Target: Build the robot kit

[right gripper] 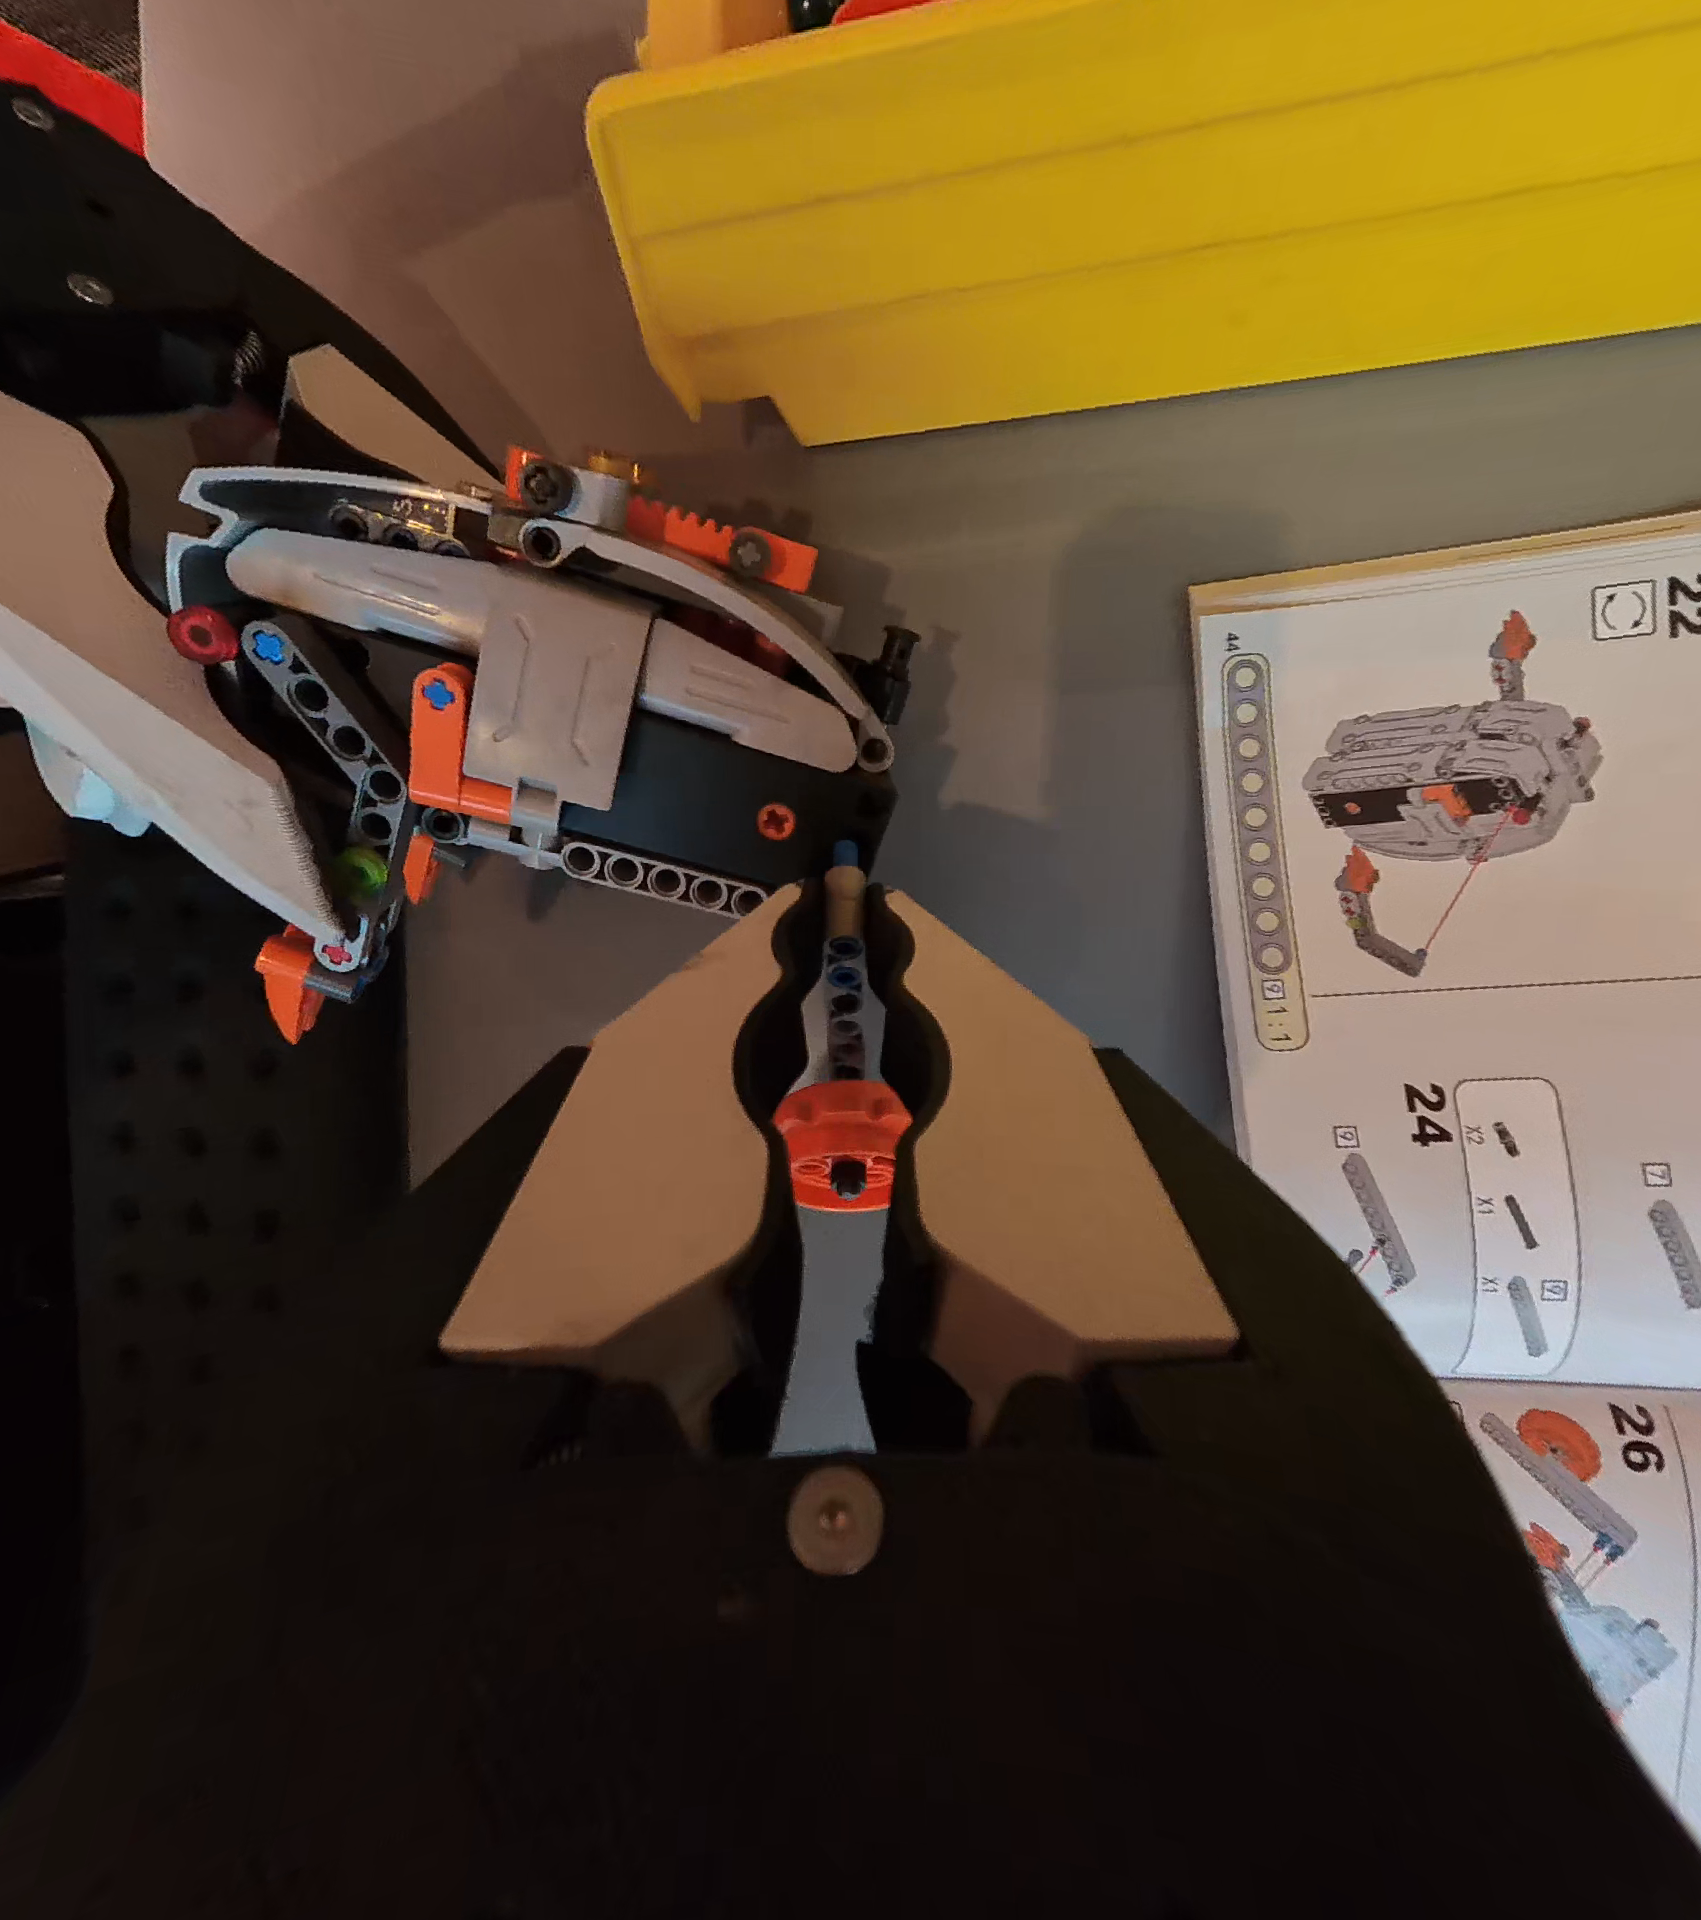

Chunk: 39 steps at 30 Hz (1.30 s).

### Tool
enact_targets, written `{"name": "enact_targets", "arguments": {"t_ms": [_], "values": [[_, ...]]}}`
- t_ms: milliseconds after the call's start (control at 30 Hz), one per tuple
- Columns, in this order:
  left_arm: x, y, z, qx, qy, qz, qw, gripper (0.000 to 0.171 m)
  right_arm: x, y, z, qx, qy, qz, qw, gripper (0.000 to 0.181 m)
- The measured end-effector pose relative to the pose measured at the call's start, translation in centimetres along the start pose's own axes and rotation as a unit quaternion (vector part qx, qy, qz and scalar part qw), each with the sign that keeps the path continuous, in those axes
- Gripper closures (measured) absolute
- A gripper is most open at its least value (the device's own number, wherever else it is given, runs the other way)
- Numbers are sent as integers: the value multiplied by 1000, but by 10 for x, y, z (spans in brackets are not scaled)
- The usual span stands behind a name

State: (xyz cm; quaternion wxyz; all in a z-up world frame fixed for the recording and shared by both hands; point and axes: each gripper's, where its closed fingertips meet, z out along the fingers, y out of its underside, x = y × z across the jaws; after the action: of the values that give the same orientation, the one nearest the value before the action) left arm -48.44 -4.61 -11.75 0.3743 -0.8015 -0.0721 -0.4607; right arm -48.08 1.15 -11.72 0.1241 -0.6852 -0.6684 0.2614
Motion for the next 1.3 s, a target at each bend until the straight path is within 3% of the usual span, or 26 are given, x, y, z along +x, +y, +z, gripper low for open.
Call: {"name": "enact_targets", "arguments": {"t_ms": [433, 567, 833, 1100, 1300], "values": [[2, 2, 1, -9, -10, 12, 1000, 80, 0, 5, -1, 86, -25, -9, 996, 173], [2, 2, 1, -6, -8, 8, 1000, 80, 2, 11, -2, 100, -19, -4, 995, 161], [2, 2, 2, -5, -10, 8, 1000, 80, -2, 7, -6, 152, -51, 39, 986, 167], [2, 2, 2, -4, -13, 7, 1000, 80, 10, 11, -5, 147, 43, 17, 988, 167], [2, 2, 2, -2, -14, 7, 1000, 80, 0, 10, -3, 187, 30, 24, 982, 169]]}}
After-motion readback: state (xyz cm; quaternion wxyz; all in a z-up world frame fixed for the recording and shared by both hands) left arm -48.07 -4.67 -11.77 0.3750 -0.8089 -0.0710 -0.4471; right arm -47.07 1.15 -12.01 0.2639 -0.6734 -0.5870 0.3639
